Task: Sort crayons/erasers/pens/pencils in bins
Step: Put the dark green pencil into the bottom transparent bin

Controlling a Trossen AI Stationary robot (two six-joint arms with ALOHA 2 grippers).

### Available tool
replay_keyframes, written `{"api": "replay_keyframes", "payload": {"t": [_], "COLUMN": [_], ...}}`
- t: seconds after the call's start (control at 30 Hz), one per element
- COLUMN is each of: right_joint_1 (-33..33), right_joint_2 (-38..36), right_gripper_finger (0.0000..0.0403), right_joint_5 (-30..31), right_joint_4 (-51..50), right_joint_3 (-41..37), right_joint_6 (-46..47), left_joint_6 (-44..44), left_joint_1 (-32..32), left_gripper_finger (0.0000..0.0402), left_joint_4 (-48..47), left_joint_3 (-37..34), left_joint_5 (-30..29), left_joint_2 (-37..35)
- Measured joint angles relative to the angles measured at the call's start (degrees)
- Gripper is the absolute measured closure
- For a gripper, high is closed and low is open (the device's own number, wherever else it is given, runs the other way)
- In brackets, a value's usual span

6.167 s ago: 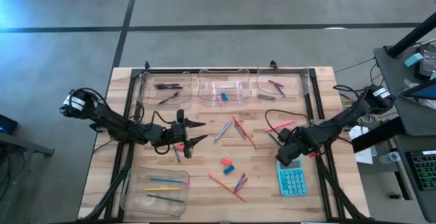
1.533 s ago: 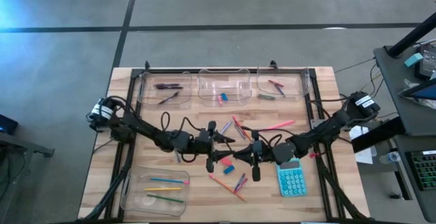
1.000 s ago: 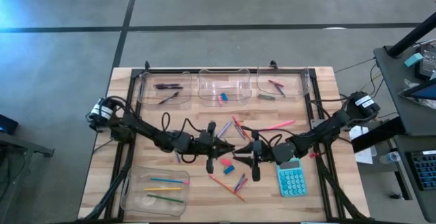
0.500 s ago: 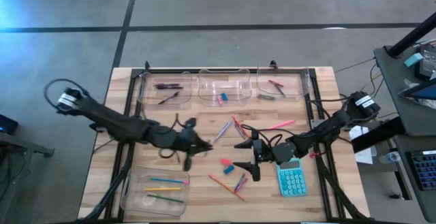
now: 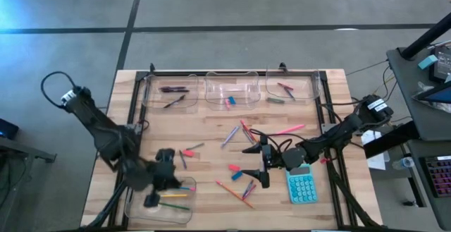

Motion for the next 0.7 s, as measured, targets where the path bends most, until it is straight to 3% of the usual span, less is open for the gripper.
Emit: {"api": "replay_keyframes", "payload": {"t": [0.1,0.33,0.53,0.7], "right_joint_1": [0.00,0.00,0.00,0.00], "right_joint_2": [0.00,-0.02,-0.02,-0.02], "right_gripper_finger": [0.0033,0.0033,0.0032,0.0032], "right_joint_5": [0.01,0.02,0.02,0.02], "right_joint_4": [-0.06,-1.41,-2.41,-2.62], "right_joint_3": [0.00,-0.02,-0.04,-0.03], "right_joint_6": [0.27,0.27,0.27,0.27], "left_joint_6": [-2.17,-9.32,-7.01,-5.47], "left_joint_1": [-2.30,-2.72,-2.69,-2.64], "left_gripper_finger": [0.0393,0.0393,0.0392,0.0377], "left_joint_4": [-5.28,-10.77,-10.95,-10.93], "left_joint_3": [2.01,1.82,1.85,1.84], "left_joint_5": [0.63,10.13,15.67,15.91], "left_joint_2": [4.64,14.98,22.05,24.32]}}
